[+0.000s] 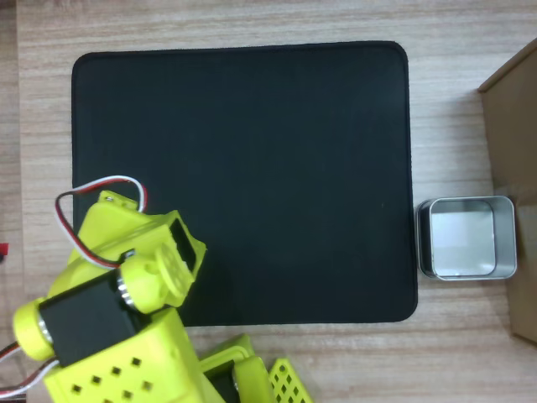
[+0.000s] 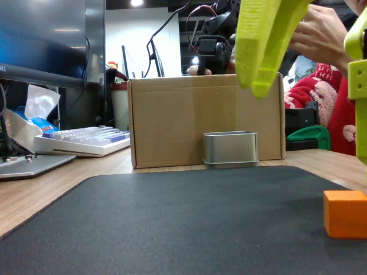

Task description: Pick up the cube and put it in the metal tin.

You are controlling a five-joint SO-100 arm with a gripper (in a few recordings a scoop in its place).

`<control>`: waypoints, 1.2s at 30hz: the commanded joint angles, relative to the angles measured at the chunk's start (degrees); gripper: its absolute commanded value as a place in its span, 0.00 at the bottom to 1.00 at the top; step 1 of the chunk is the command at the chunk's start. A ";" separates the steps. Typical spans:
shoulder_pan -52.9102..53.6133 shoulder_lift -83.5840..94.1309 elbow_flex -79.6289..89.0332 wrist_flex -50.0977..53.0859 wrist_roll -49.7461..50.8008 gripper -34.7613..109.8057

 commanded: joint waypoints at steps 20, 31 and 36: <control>-5.89 -5.27 4.75 3.52 -20.74 0.42; -7.21 -13.80 4.31 -4.31 -18.72 0.41; -8.09 -16.88 4.57 -5.98 -19.42 0.38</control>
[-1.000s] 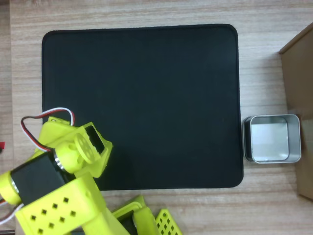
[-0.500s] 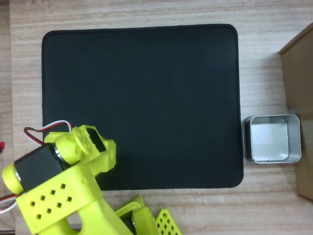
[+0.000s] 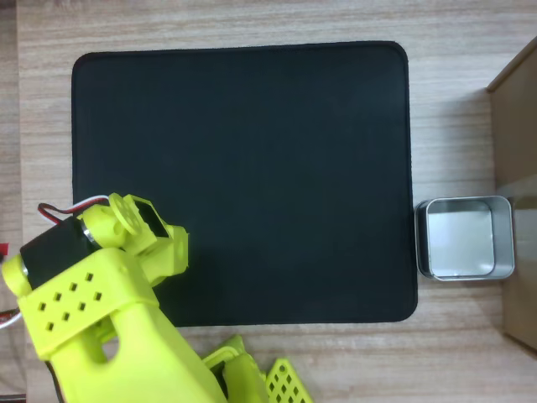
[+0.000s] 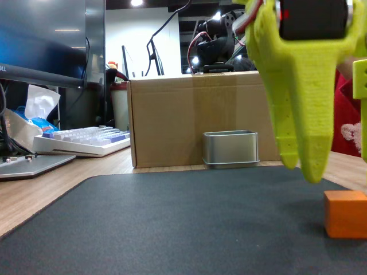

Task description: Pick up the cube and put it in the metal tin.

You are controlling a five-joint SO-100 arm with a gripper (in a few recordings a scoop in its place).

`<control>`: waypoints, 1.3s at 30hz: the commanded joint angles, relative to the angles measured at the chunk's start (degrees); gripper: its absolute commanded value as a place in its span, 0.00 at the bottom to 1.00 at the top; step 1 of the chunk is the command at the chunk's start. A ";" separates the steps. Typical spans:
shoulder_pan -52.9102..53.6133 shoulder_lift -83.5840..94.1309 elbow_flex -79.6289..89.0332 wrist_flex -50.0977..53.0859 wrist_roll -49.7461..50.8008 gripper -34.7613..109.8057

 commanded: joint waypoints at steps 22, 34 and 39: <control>-5.71 -0.35 3.25 -4.04 -0.62 0.43; -8.26 1.23 8.35 -5.01 -0.44 0.42; -8.09 1.23 11.07 -7.47 0.18 0.41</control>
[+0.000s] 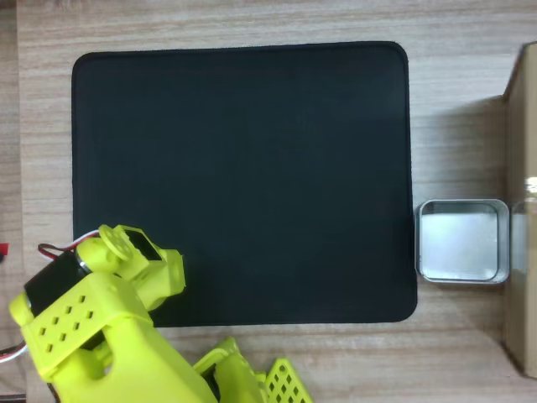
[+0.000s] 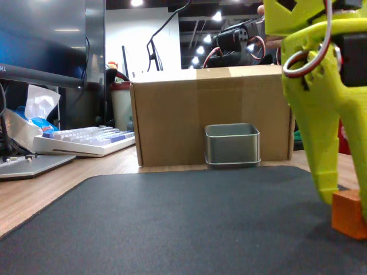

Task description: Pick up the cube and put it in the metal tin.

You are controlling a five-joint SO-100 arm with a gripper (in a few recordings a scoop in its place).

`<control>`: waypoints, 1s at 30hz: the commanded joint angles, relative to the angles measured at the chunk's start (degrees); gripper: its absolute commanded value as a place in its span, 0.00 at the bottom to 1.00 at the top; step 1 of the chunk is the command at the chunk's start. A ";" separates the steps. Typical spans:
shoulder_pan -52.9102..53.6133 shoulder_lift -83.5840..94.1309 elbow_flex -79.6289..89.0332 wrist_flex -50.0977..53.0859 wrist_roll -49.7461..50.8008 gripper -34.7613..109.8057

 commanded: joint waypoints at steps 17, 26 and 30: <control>0.00 -1.85 1.23 -1.58 2.55 0.31; 8.70 -0.18 0.26 -1.85 1.76 0.25; 12.48 -0.18 -1.67 -1.76 2.37 0.24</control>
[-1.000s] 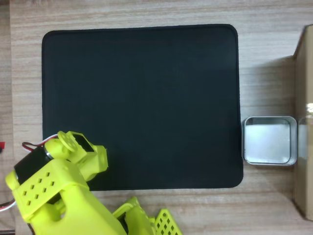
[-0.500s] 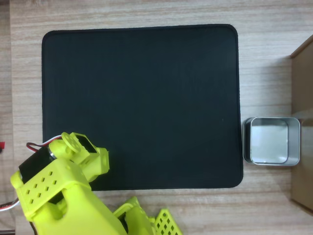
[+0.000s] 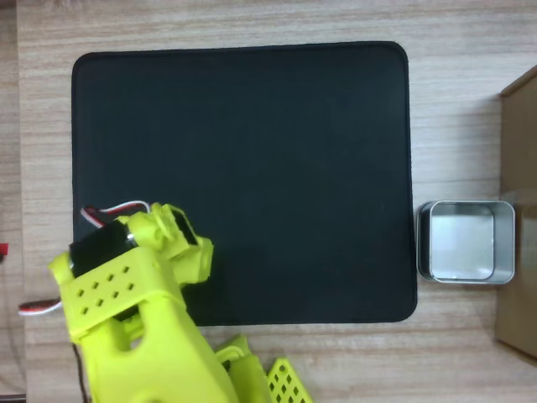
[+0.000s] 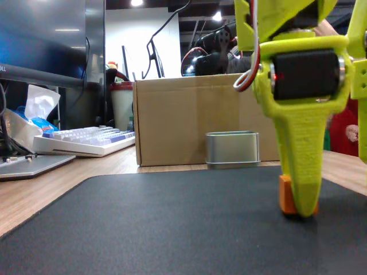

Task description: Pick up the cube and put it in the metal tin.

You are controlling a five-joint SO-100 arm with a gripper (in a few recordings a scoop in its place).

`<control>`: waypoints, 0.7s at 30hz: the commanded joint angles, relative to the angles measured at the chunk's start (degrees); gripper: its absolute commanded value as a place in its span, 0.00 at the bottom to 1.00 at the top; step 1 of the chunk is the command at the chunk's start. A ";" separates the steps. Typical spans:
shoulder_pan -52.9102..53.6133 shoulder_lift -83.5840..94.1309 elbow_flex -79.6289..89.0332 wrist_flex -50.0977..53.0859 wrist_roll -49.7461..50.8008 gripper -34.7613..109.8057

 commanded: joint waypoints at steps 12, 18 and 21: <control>9.23 12.22 -8.26 5.19 7.38 0.24; 12.66 19.86 -10.81 8.88 10.28 0.24; 14.85 21.88 -12.48 10.55 11.25 0.24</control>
